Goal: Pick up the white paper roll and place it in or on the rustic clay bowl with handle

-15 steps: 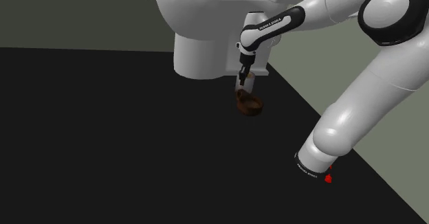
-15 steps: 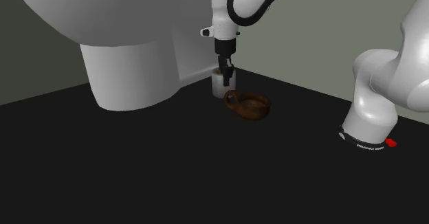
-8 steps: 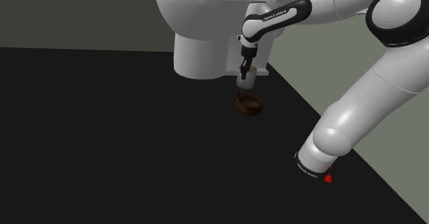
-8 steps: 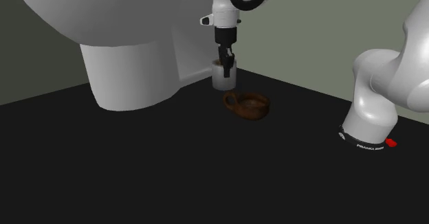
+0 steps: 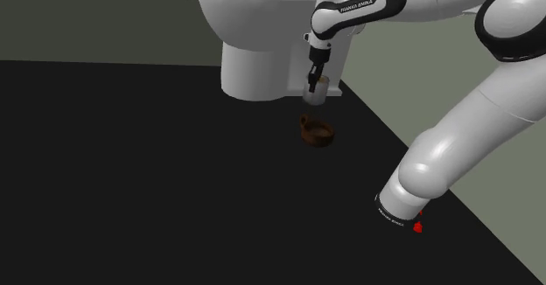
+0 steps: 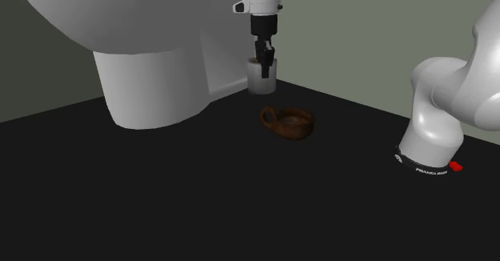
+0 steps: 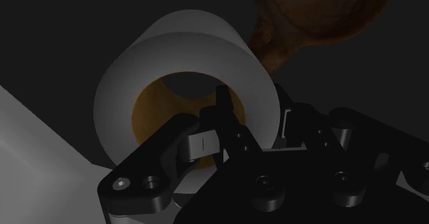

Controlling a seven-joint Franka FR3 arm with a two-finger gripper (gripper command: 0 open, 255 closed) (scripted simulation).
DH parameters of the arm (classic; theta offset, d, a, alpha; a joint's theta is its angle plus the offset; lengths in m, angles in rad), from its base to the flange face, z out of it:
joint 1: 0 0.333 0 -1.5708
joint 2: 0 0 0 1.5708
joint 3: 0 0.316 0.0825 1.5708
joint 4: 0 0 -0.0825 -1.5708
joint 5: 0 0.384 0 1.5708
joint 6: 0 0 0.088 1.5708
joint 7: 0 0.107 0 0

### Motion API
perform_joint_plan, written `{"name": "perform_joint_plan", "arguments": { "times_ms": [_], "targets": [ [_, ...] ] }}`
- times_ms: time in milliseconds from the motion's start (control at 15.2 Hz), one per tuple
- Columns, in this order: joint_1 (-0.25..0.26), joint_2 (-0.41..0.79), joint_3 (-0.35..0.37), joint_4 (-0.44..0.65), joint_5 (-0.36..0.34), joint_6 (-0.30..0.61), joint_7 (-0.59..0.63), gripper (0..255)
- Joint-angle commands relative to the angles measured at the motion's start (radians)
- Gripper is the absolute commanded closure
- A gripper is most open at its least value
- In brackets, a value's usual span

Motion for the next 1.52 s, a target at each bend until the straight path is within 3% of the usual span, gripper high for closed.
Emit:
{"name": "perform_joint_plan", "arguments": {
  "times_ms": [0,462,1188,1452],
  "targets": [
    [0.000,-0.005,0.001,0.026,0.000,-0.030,-0.001,255],
    [0.001,-0.019,0.005,0.099,0.000,-0.118,-0.001,255],
    [0.060,-0.373,0.176,-0.164,0.019,-0.217,0.224,255],
    [0.059,-0.372,0.174,-0.217,0.017,-0.163,0.225,255]
  ]
}}
